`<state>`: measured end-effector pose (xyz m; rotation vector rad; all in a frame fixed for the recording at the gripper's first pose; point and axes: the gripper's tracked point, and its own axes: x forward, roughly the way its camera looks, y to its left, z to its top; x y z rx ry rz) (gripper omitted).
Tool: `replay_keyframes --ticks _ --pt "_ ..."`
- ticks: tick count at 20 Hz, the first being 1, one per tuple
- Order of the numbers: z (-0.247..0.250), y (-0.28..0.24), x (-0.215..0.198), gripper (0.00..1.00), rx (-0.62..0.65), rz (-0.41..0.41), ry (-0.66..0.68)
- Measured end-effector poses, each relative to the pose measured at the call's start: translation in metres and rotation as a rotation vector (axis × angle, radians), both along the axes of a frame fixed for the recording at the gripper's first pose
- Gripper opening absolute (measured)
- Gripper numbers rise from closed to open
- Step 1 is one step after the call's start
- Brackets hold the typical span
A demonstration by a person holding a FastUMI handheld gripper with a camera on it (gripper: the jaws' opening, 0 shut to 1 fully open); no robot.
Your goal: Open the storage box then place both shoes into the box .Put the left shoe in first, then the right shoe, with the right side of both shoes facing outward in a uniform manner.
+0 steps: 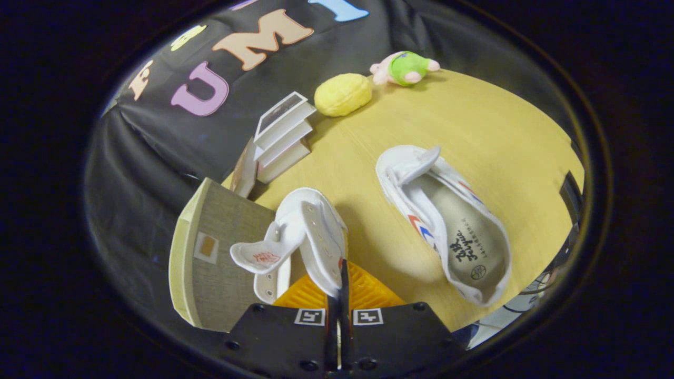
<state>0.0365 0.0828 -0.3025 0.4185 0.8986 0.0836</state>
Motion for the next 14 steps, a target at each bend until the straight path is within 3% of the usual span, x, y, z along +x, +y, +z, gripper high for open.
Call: replay_keyframes --ticks 3,6,9,11,14 --pt "0.044 0.009 -0.011 0.05 0.039 0.006 -0.028" --pt "0.101 0.03 -0.016 0.05 0.05 0.063 -0.112" --pt "0.144 0.071 -0.019 0.05 0.155 0.126 -0.134" --pt "0.158 0.102 -0.02 0.05 0.225 0.167 -0.121" --pt "0.15 0.141 -0.013 0.05 0.21 0.196 -0.094"
